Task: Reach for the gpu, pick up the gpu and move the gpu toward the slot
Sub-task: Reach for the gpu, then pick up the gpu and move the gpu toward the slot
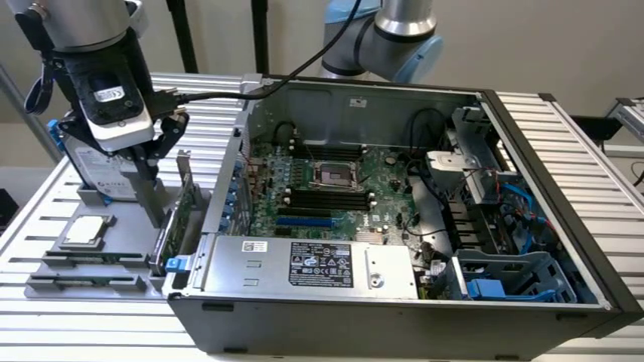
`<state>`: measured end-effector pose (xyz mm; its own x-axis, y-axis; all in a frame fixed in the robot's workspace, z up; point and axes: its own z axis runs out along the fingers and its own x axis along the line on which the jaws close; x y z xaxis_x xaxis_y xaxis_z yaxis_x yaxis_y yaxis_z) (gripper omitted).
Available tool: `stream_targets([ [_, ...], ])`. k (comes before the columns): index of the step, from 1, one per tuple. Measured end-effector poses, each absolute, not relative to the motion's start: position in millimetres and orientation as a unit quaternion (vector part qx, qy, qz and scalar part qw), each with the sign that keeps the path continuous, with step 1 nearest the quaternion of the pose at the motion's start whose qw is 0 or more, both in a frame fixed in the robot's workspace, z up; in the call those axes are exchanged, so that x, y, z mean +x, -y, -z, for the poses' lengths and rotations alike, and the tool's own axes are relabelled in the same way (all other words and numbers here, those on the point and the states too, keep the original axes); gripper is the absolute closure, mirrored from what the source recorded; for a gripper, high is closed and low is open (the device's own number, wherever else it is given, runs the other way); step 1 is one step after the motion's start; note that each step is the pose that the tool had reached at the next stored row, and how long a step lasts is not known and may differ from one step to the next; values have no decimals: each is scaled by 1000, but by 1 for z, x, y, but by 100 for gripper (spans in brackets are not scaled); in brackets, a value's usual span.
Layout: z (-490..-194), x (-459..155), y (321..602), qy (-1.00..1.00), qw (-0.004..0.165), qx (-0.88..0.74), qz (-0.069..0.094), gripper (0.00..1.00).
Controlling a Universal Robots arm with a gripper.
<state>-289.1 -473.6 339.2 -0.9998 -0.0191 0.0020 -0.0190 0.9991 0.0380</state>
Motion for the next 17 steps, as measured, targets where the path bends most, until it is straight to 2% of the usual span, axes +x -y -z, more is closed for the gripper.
stream_targets([
  [17, -339, -289, 474, 1000, 1, 10, 19, 88],
])
